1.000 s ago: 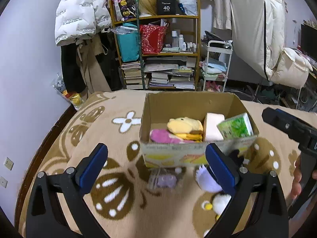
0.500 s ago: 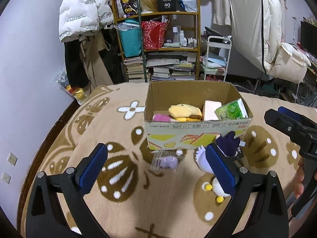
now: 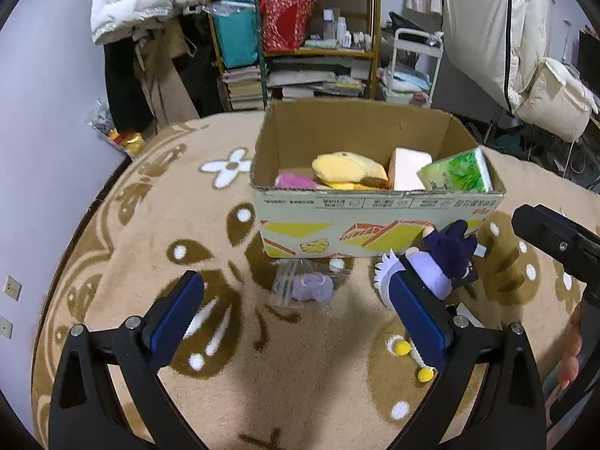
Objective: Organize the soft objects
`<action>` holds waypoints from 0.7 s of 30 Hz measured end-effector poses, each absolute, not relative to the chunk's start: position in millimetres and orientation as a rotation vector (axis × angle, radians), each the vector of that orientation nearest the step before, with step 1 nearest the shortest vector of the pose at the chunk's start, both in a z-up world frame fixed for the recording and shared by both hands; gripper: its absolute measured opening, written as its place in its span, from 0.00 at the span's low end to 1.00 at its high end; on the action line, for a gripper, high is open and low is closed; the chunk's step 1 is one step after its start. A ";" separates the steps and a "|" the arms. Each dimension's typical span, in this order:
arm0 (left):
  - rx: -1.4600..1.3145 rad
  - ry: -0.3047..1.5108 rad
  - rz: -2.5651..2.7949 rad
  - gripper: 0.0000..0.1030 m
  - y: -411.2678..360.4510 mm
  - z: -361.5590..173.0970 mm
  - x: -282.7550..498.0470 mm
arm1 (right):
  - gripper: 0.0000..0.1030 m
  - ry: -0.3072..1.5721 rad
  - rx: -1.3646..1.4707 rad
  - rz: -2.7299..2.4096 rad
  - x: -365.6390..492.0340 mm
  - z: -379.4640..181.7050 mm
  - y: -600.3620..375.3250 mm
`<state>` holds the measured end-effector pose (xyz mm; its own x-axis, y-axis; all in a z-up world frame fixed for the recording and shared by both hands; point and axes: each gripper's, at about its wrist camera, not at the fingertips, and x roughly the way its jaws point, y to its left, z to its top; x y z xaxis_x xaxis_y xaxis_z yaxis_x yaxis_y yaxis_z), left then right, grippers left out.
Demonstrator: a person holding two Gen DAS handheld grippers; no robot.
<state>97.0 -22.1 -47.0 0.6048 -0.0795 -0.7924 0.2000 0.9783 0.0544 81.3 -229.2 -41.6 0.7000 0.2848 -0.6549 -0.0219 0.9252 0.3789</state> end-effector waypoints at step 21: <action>0.187 1.070 -0.207 0.95 -36.0 -110.1 152.5 | 1.00 0.929 0.366 0.169 121.4 -96.3 -215.7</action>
